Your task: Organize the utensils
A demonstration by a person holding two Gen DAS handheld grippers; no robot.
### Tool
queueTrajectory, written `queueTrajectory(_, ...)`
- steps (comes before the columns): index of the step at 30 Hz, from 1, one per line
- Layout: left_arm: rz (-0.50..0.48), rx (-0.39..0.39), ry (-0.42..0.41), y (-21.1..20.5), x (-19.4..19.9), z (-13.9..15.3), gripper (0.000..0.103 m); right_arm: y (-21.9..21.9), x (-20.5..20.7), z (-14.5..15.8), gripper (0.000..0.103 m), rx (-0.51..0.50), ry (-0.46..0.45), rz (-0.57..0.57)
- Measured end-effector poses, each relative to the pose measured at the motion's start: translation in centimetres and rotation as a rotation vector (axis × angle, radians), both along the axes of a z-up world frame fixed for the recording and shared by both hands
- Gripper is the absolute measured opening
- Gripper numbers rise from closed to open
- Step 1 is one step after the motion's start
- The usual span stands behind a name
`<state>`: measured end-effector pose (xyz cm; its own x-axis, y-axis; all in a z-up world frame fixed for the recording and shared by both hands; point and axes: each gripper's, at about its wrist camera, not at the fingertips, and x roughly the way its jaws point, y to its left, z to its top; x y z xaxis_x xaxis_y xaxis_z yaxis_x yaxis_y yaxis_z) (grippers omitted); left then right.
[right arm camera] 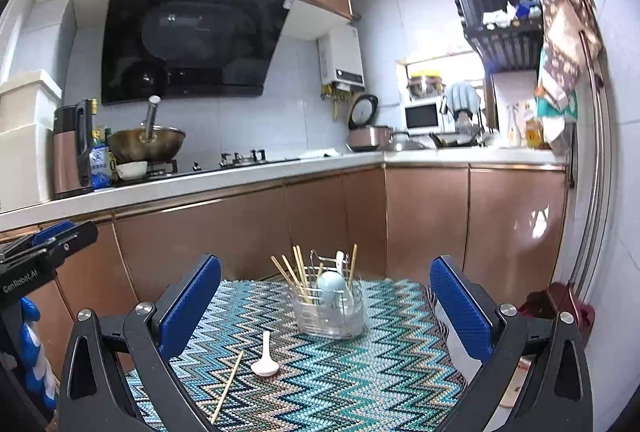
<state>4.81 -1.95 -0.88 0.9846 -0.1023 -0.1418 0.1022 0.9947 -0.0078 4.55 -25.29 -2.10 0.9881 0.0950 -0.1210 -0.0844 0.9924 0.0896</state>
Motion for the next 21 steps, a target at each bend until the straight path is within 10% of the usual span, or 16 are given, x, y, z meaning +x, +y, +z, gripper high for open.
queueTrajectory(21,0.099,0.021,-0.057,1.9,-1.4,0.0,0.070,-0.2,-2.2,0.9,0.103,0.072,-0.119,0.051)
